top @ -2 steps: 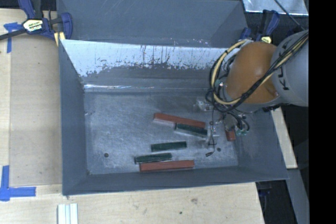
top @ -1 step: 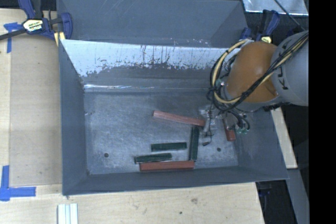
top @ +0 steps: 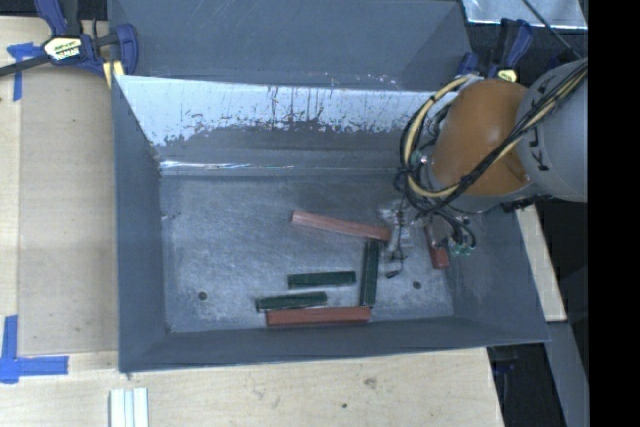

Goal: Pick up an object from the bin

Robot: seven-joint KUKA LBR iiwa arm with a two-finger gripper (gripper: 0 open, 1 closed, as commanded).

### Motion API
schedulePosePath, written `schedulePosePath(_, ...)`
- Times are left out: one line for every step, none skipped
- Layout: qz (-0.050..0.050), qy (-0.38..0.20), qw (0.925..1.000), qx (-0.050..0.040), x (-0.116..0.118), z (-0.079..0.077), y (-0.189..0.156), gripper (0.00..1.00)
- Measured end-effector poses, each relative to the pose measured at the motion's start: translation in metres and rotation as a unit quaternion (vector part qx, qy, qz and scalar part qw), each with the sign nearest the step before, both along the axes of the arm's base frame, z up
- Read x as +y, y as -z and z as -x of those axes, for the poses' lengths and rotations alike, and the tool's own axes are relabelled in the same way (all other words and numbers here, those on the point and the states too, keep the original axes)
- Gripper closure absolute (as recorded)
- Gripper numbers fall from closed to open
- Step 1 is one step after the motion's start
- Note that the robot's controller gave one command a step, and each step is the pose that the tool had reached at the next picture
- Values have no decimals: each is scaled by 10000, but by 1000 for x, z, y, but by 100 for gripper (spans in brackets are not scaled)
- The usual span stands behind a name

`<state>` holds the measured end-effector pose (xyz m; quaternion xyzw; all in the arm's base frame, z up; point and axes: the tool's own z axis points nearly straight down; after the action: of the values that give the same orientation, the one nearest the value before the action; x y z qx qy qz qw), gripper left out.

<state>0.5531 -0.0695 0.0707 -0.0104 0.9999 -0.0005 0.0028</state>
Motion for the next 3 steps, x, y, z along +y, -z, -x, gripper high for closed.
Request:
schedulePosePath(-3, 261, 9997, -40, 14, -9, -185, 100)
schedulePosePath(-3, 260, 9997, 7, 14, -7, -180, 0)
schedulePosePath(-3, 258, 9997, 8, 14, -7, -180, 0)
